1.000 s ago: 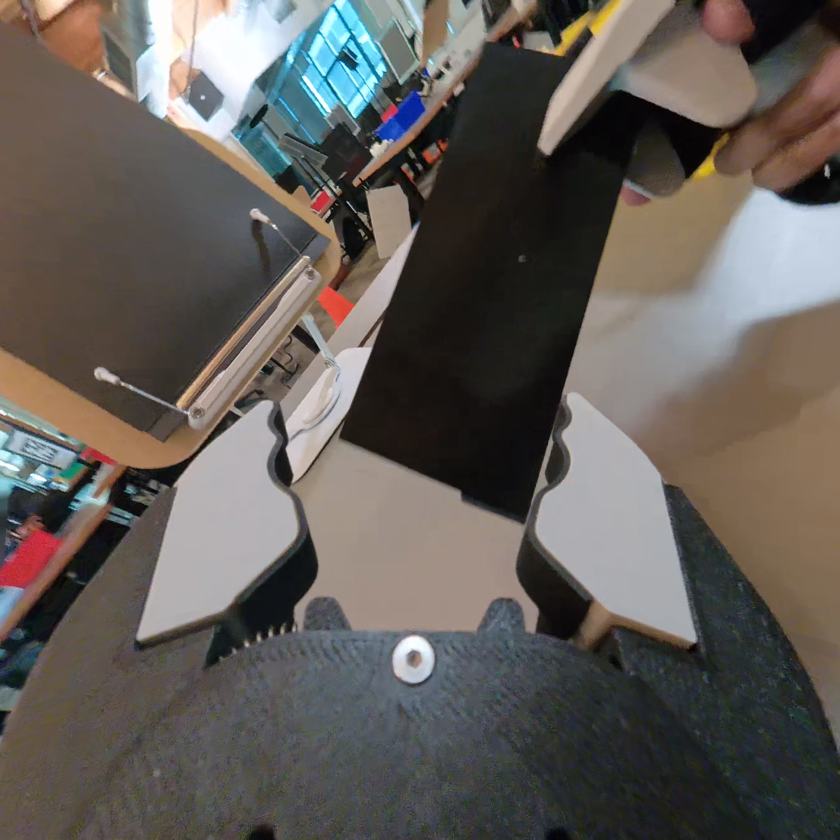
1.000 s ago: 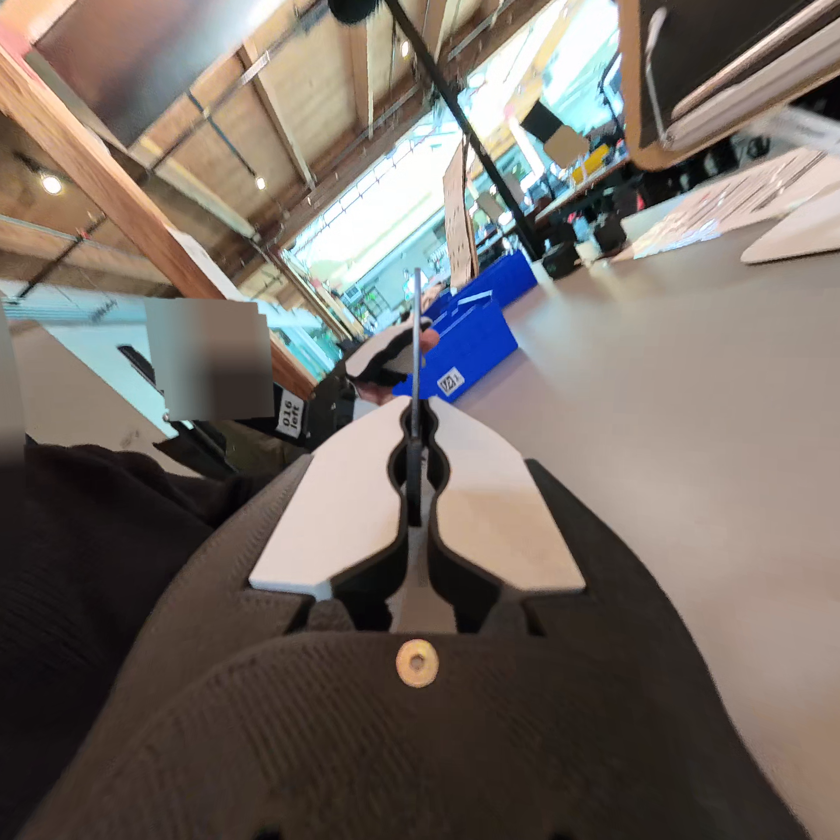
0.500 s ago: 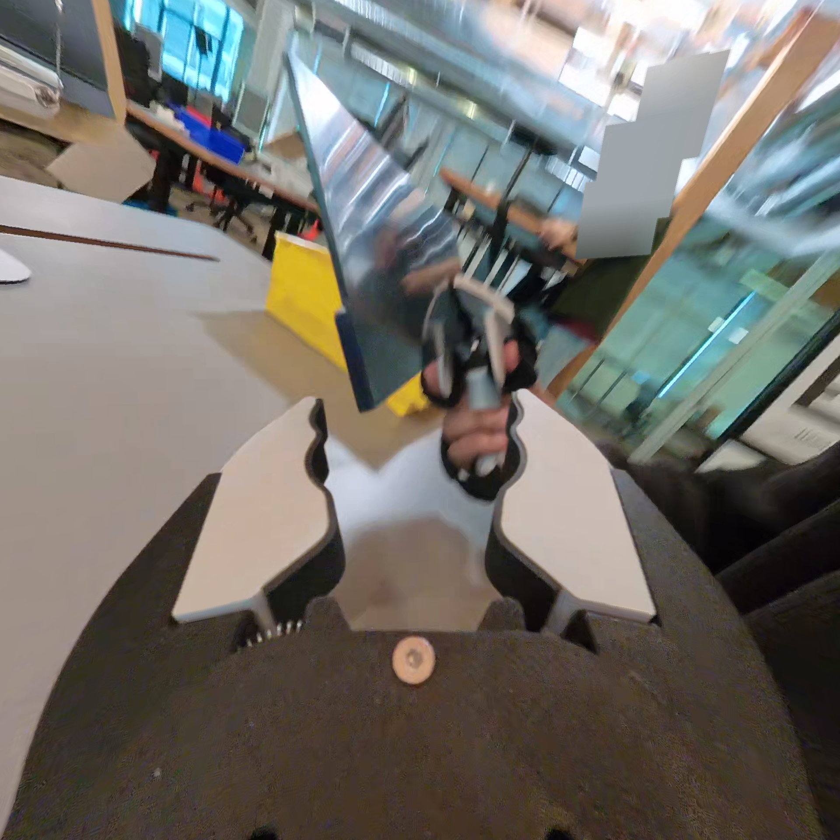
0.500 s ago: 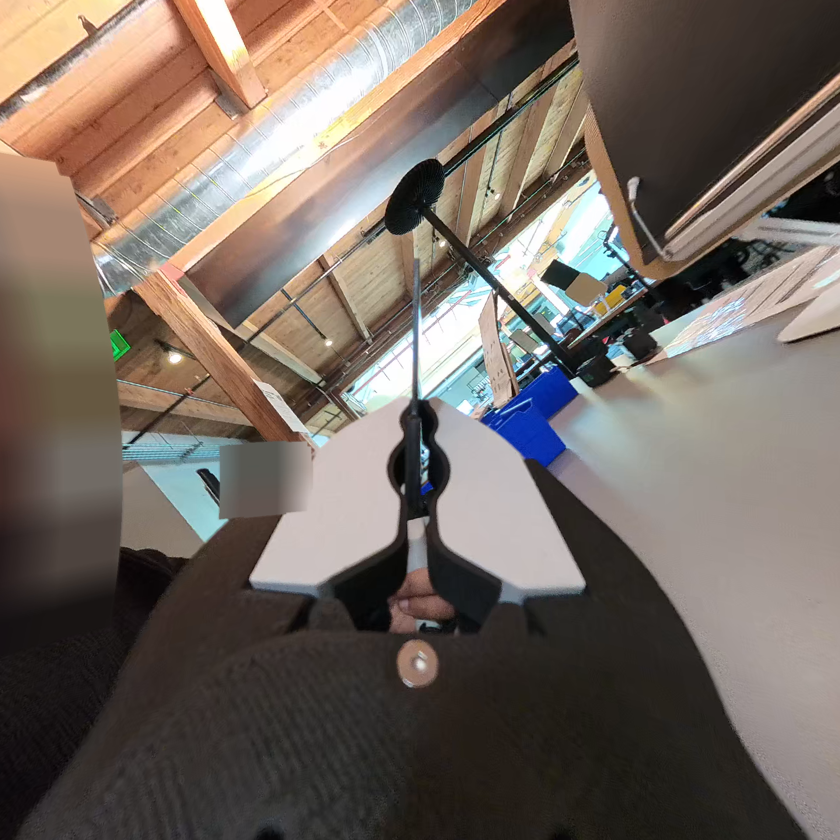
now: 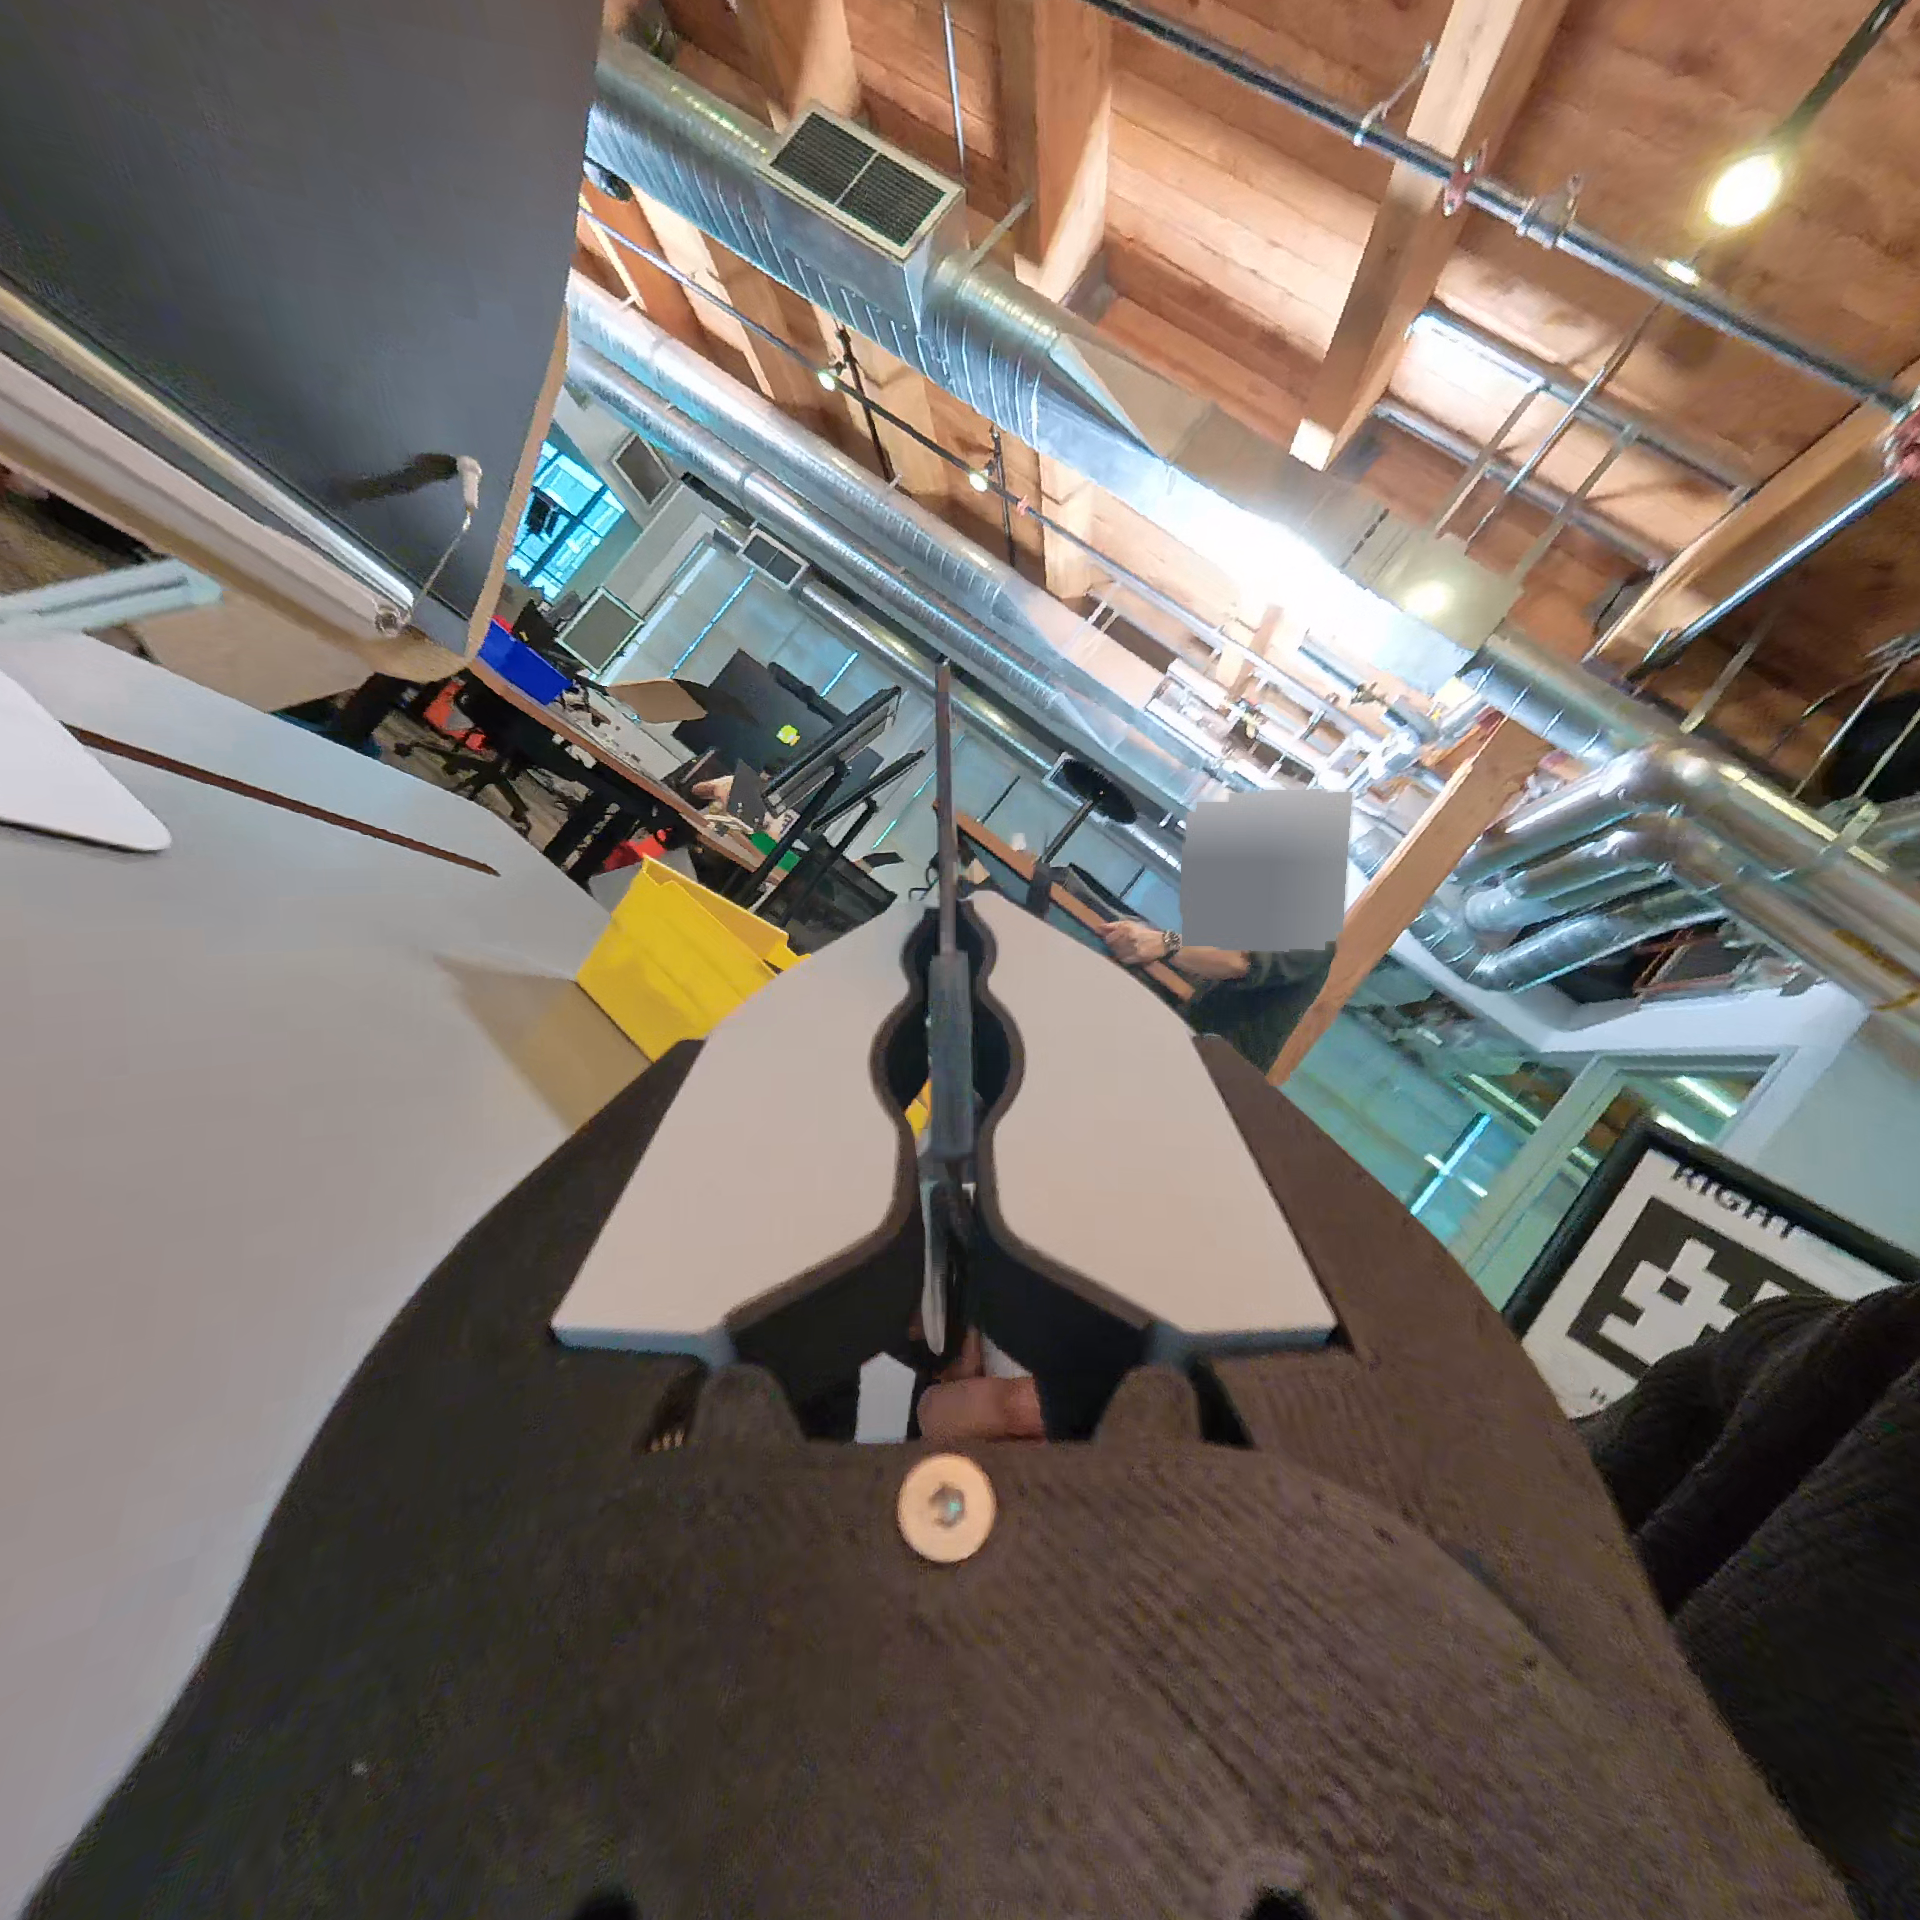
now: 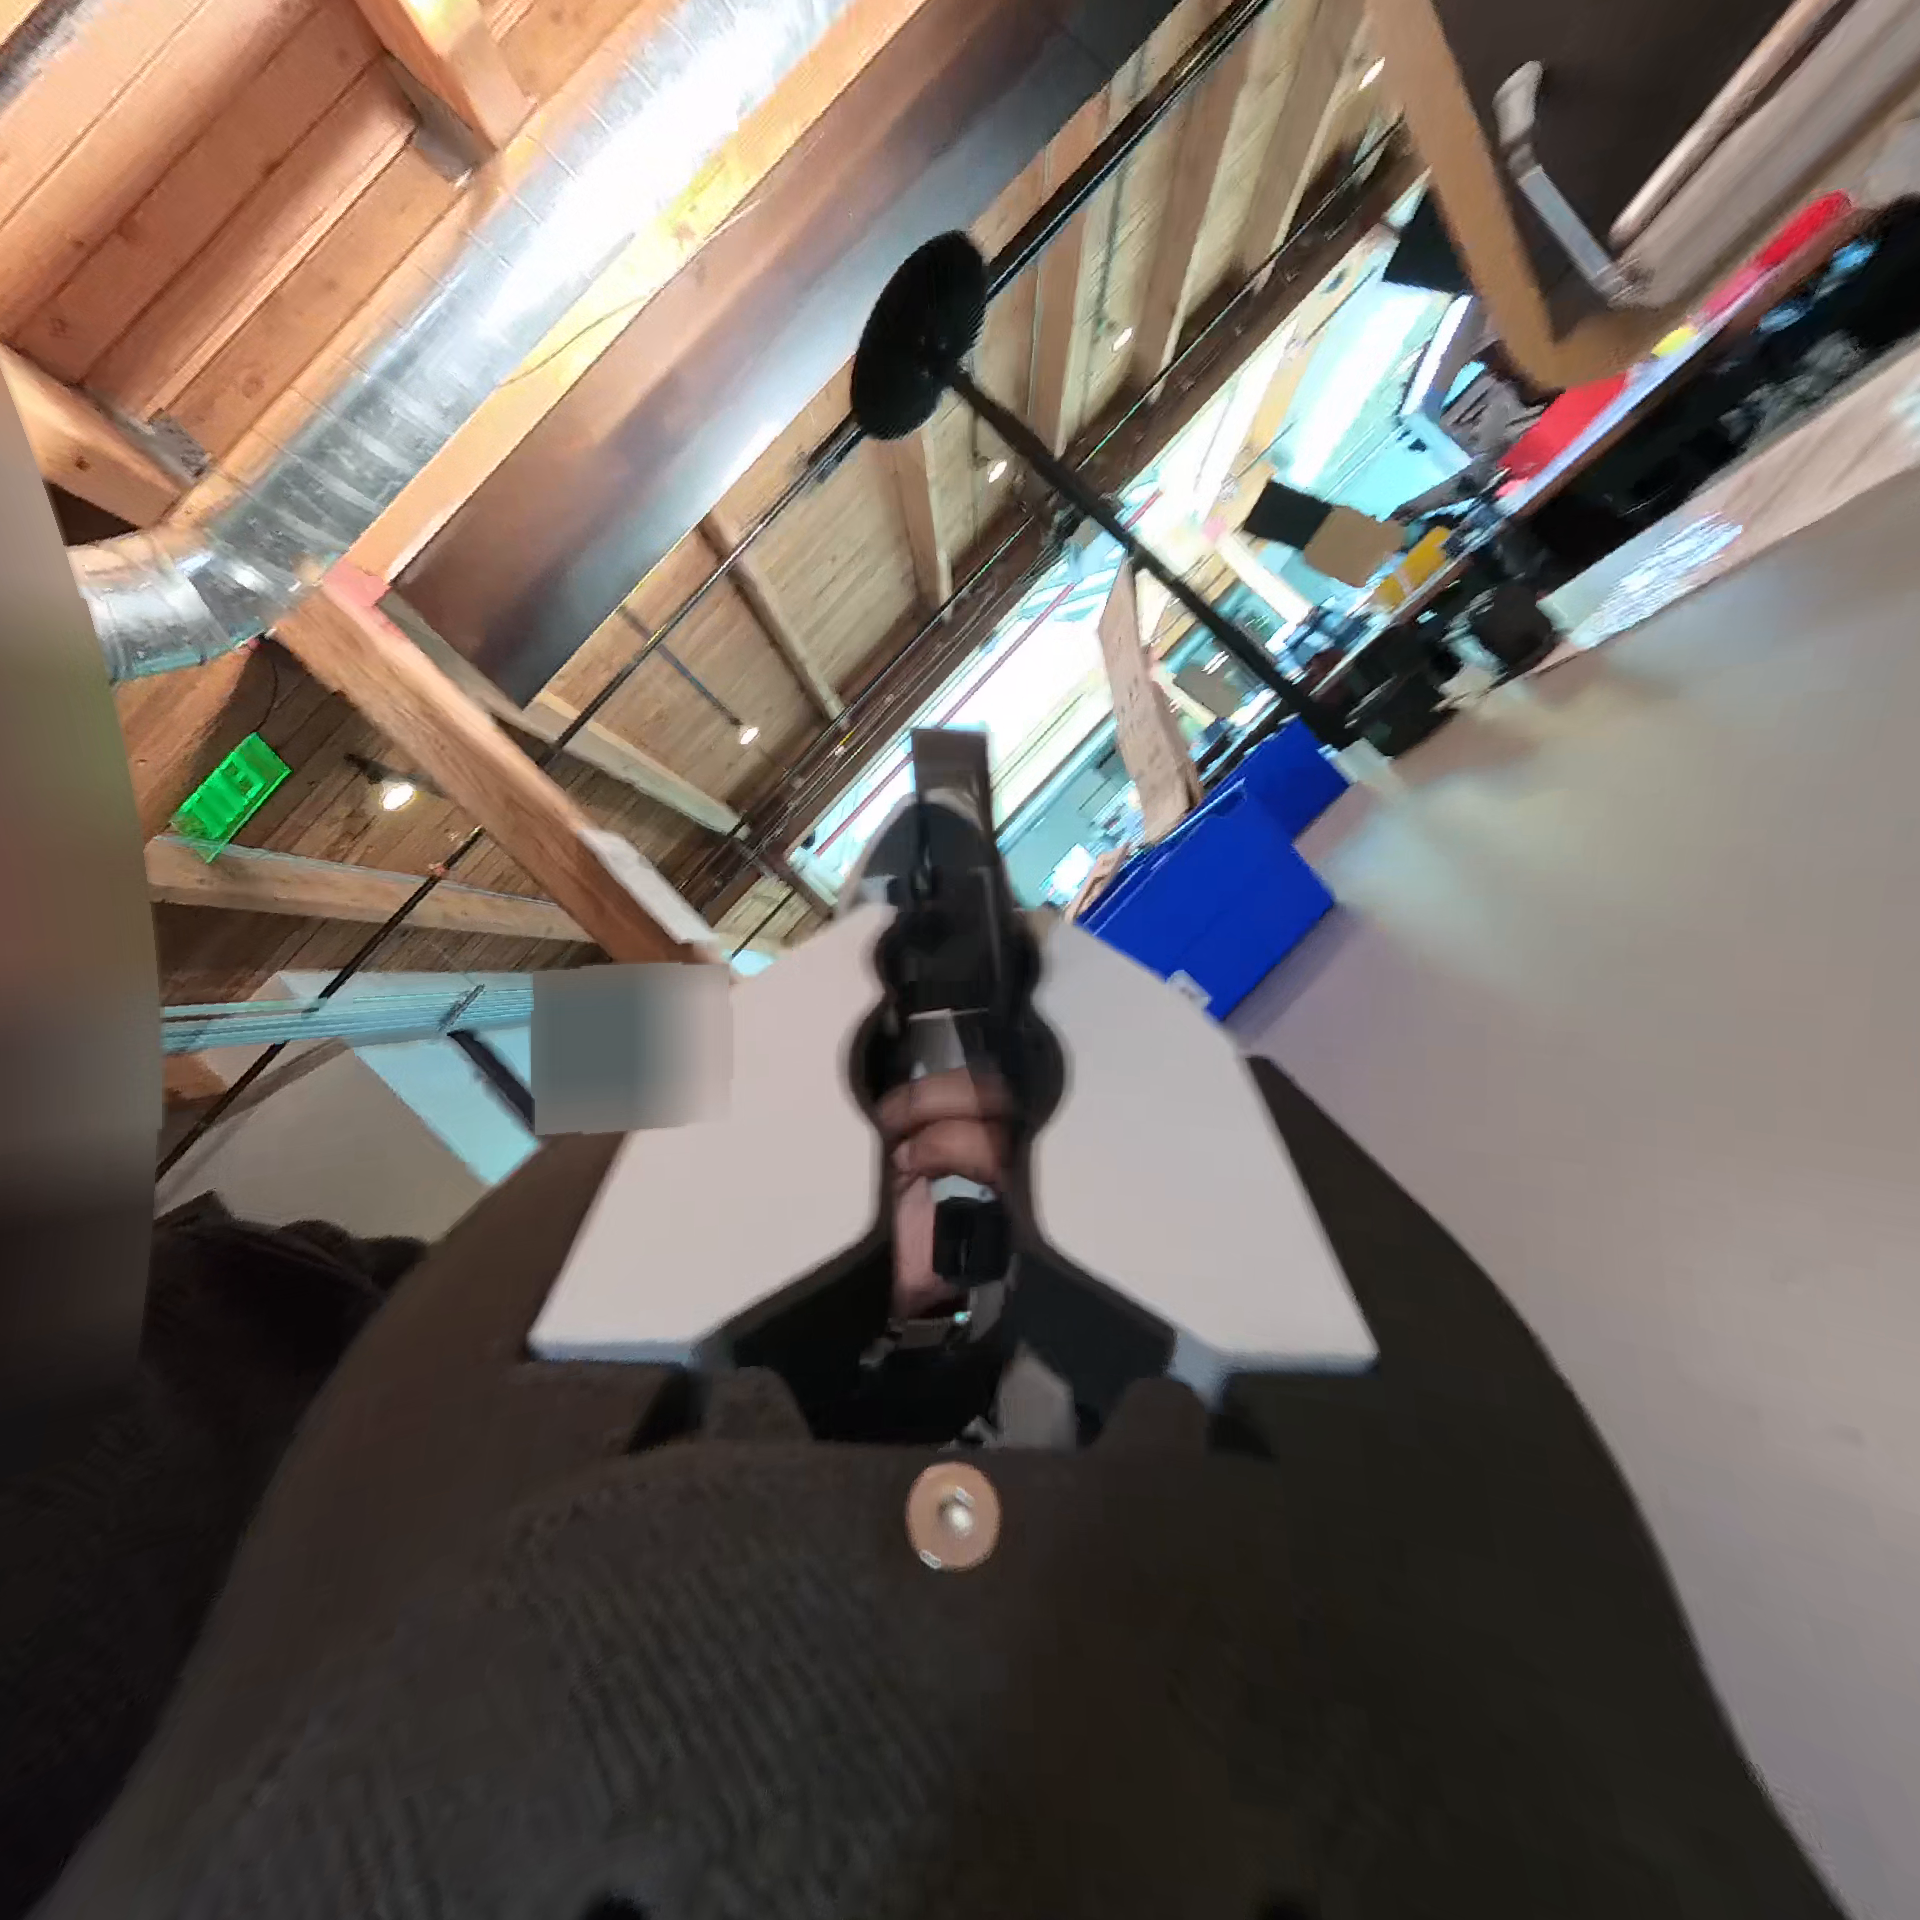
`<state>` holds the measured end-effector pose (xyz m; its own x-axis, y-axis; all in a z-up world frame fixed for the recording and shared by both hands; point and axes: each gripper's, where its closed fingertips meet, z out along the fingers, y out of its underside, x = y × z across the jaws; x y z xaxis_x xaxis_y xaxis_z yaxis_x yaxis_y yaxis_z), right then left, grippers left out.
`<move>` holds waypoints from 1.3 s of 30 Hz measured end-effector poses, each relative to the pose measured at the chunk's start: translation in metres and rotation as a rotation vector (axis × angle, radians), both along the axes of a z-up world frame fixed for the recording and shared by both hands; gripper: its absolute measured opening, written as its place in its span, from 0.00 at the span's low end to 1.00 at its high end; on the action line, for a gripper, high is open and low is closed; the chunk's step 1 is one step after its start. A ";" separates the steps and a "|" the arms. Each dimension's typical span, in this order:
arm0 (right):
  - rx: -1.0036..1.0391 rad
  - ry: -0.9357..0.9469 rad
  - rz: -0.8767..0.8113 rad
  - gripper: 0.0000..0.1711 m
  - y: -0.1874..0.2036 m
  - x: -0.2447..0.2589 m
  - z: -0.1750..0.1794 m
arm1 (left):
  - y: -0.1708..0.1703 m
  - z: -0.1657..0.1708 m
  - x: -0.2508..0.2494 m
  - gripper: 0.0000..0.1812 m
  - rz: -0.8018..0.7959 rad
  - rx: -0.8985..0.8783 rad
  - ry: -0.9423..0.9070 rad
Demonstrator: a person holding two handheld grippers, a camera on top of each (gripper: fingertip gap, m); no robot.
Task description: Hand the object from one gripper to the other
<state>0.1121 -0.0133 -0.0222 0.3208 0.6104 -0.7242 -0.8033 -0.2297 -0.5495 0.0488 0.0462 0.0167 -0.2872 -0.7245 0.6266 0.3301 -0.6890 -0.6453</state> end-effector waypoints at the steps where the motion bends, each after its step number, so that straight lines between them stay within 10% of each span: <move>1: -0.012 0.004 -0.023 0.19 0.002 0.005 -0.001 | 0.002 0.001 -0.001 0.01 0.009 0.018 0.010; 7: -0.058 -0.164 -0.158 0.41 0.007 0.032 -0.004 | 0.023 0.000 -0.009 0.01 0.067 0.064 0.123; 13: -0.037 -1.021 -0.430 0.65 0.016 0.027 -0.020 | 0.031 -0.016 -0.006 0.02 0.106 0.064 0.273; 20: -0.076 -1.429 -0.346 0.74 0.021 -0.005 -0.060 | 0.010 -0.031 0.009 0.01 0.051 -0.001 0.334; 39: -0.044 -1.694 -0.326 0.54 0.014 -0.016 -0.067 | -0.020 -0.015 0.015 0.08 -0.029 0.055 0.265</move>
